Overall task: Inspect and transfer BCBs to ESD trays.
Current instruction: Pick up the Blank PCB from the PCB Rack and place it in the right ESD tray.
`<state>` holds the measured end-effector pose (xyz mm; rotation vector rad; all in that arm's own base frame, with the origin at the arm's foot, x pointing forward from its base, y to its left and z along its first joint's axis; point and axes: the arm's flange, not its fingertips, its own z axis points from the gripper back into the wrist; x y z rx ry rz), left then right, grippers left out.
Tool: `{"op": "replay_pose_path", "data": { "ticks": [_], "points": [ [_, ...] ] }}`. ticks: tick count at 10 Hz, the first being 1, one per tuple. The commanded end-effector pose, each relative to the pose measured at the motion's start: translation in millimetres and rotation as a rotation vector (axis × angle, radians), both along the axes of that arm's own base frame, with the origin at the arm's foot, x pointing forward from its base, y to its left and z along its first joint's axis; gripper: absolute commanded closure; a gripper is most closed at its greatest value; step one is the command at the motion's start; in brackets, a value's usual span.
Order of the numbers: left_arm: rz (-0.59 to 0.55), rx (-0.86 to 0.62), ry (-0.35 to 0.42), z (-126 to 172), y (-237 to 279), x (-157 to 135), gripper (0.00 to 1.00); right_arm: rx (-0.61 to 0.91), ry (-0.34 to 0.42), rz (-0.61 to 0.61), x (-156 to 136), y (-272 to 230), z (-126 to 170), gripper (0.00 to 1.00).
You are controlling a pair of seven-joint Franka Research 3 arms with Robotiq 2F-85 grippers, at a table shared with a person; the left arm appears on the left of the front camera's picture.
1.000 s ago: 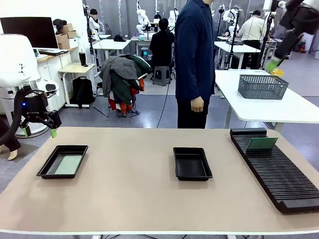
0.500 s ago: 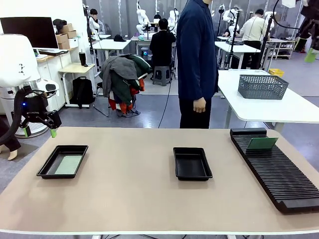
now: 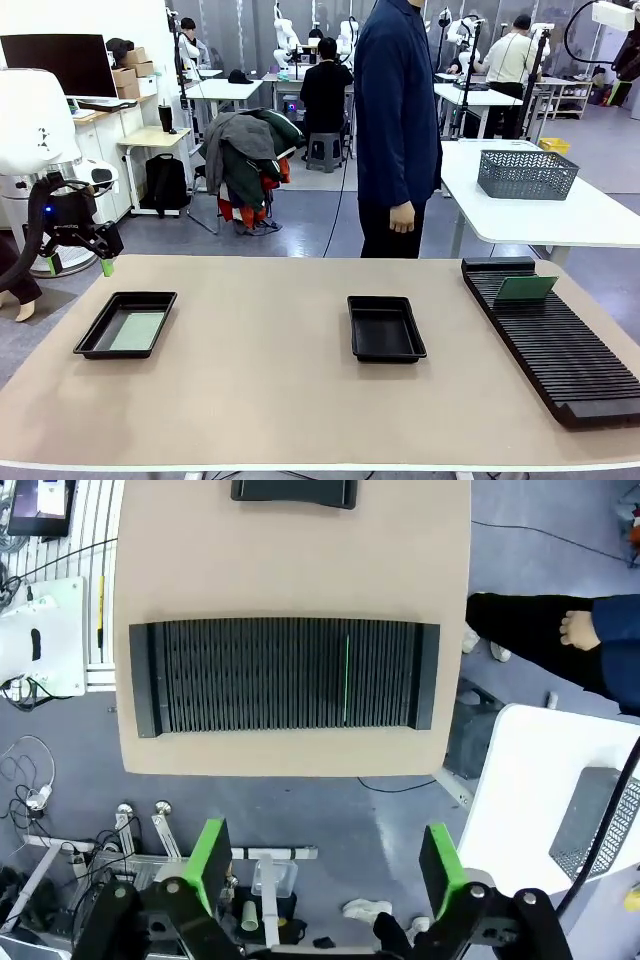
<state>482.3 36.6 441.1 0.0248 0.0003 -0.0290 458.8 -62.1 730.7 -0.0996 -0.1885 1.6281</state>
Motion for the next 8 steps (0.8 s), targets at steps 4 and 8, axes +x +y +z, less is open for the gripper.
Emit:
{"op": "replay_pose_path", "data": {
  "ticks": [4, 8],
  "points": [
    [0.0, 0.0, -0.003, -1.5, -0.1, 1.1, 0.0, 0.001, -0.005, -0.005, -2.0, 4.2, 2.9, 0.0],
    [0.0, 0.0, -0.003, -1.5, -0.1, 1.1, 0.0, 0.001, -0.005, -0.005, -2.0, 4.2, 2.9, 0.0]
  ]
}}
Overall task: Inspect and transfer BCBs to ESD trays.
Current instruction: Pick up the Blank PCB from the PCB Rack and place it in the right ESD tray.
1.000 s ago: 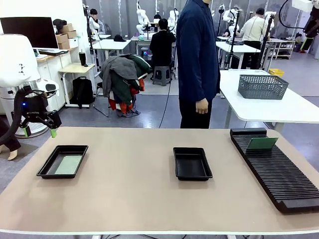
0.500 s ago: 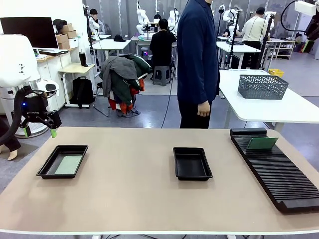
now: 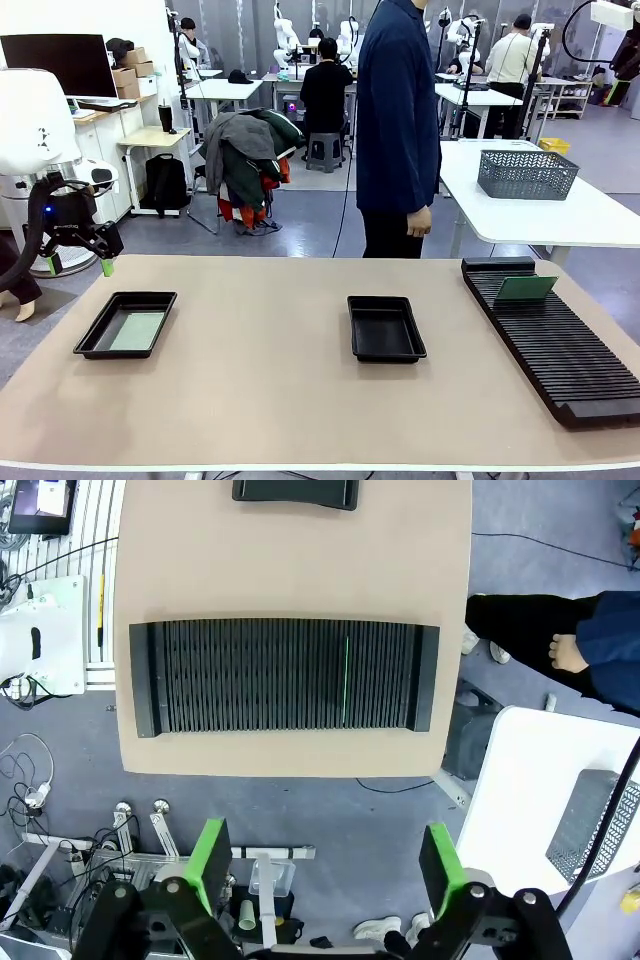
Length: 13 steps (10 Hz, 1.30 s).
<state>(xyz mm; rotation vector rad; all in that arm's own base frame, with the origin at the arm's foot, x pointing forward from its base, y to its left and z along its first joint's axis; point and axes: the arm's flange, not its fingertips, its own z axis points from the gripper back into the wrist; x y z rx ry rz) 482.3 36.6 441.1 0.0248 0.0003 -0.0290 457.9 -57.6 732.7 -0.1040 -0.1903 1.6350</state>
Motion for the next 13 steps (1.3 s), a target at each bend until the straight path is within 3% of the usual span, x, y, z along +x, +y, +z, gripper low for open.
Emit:
{"op": "replay_pose_path", "data": {
  "ticks": [1, 13],
  "points": [
    [0.0, 0.0, -0.003, -1, 0, 1, 0.0, 0.0, 0.0, 0.0, 0, 0, 0, 0.0],
    [0.0, 0.0, -0.003, -1, 0, 1, 0.0, 0.036, -0.03, 0.088, 70, -12, -235, 0.0]
  ]
}}
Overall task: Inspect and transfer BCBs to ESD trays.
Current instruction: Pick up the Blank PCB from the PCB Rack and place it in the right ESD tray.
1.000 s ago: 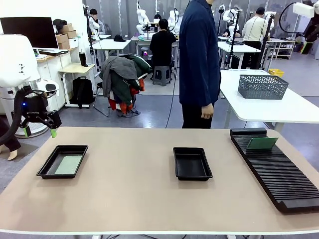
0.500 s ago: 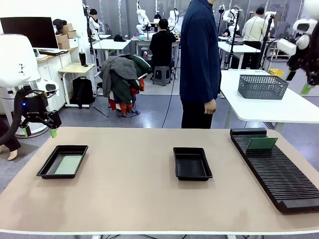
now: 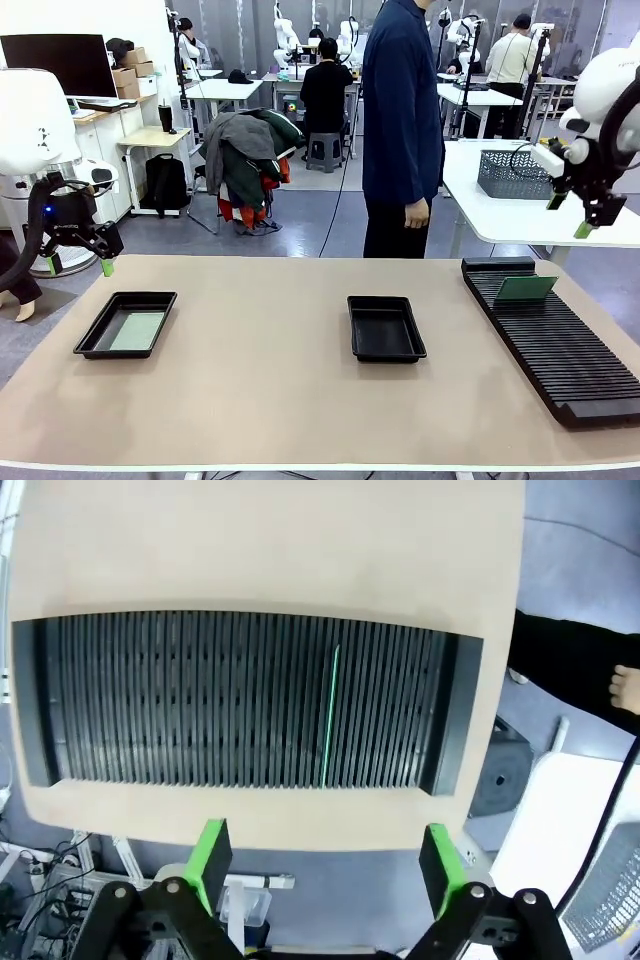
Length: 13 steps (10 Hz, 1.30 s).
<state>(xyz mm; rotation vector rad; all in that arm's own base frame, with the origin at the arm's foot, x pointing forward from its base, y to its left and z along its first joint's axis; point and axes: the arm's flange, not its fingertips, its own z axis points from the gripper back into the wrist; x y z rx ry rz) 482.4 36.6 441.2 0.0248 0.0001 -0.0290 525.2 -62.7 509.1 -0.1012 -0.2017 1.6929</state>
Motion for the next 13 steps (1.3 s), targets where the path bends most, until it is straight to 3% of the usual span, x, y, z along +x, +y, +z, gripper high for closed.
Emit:
{"op": "replay_pose_path", "data": {
  "ticks": [1, 7, 13],
  "points": [
    [0.0, 0.0, -0.003, -2, 0, 1, 0.0, 0.041, -0.013, 0.018, 7, -7, -25, 0.0],
    [0.0, 0.0, -0.003, -2, 0, 1, 0.0, 0.029, 0.048, 0.001, 29, 11, -97, 0.0],
    [0.0, 0.0, -0.003, -2, 0, 1, 0.0, -0.023, 0.069, -0.065, 47, 14, -141, 0.0]
  ]
}}
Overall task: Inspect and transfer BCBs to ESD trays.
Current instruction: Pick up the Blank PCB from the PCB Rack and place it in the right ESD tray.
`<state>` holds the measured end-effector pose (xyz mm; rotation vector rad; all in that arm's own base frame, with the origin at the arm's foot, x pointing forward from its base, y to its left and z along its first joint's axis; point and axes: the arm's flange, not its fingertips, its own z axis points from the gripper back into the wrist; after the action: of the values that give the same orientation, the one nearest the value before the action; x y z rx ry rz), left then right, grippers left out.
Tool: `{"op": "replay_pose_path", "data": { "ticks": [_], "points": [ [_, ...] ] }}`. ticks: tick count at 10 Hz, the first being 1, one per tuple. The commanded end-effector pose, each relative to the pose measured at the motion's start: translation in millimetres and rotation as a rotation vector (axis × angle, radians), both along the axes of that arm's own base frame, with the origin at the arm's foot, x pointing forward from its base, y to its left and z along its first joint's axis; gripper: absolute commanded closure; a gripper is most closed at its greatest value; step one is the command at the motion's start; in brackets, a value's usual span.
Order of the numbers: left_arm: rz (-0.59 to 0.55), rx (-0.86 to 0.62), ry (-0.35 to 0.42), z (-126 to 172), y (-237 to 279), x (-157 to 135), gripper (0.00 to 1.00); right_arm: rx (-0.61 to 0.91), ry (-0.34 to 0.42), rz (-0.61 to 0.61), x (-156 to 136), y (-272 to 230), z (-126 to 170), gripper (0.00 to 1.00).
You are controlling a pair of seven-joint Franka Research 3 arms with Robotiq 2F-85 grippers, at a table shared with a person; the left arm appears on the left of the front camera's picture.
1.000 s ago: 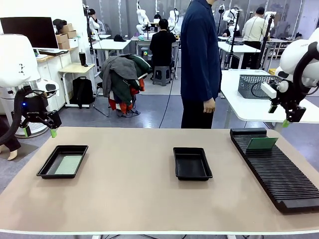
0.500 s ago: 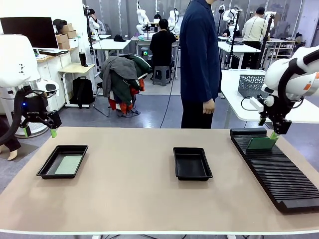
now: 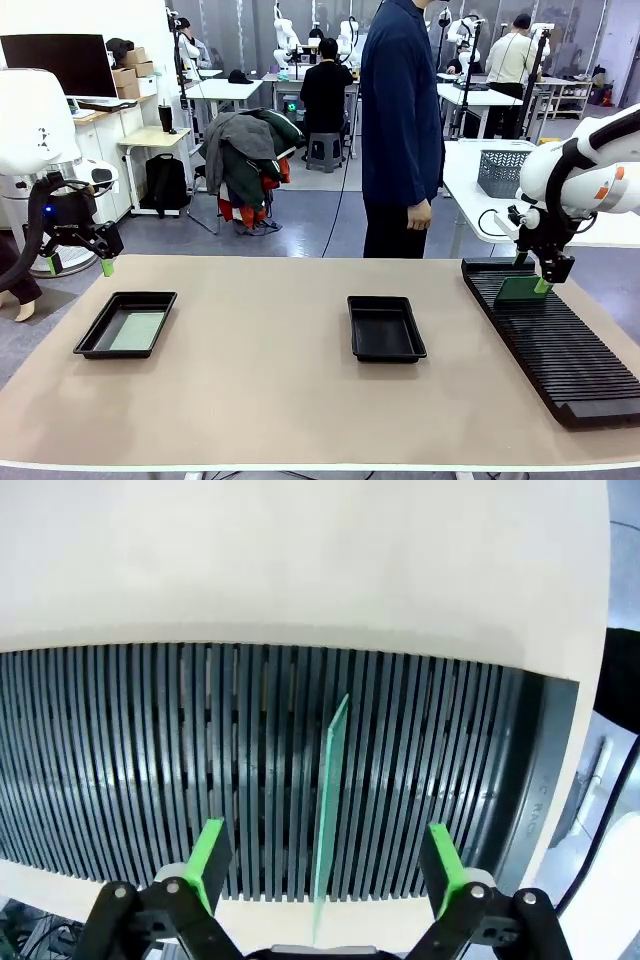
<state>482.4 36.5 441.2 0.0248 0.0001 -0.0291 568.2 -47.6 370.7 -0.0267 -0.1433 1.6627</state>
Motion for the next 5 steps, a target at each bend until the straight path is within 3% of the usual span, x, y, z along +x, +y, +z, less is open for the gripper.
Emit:
{"op": "replay_pose_path", "data": {
  "ticks": [1, 5],
  "points": [
    [0.0, 0.0, -0.003, -1.5, 0.0, 1.0, 0.0, -0.042, -0.023, -0.053, 7.0, -5.2, -7.2, 0.0],
    [0.0, 0.0, -0.003, -1.5, 0.0, 1.0, 0.0, -0.032, -0.024, -0.061, 9.1, -7.9, -16.4, 0.0]
  ]
}}
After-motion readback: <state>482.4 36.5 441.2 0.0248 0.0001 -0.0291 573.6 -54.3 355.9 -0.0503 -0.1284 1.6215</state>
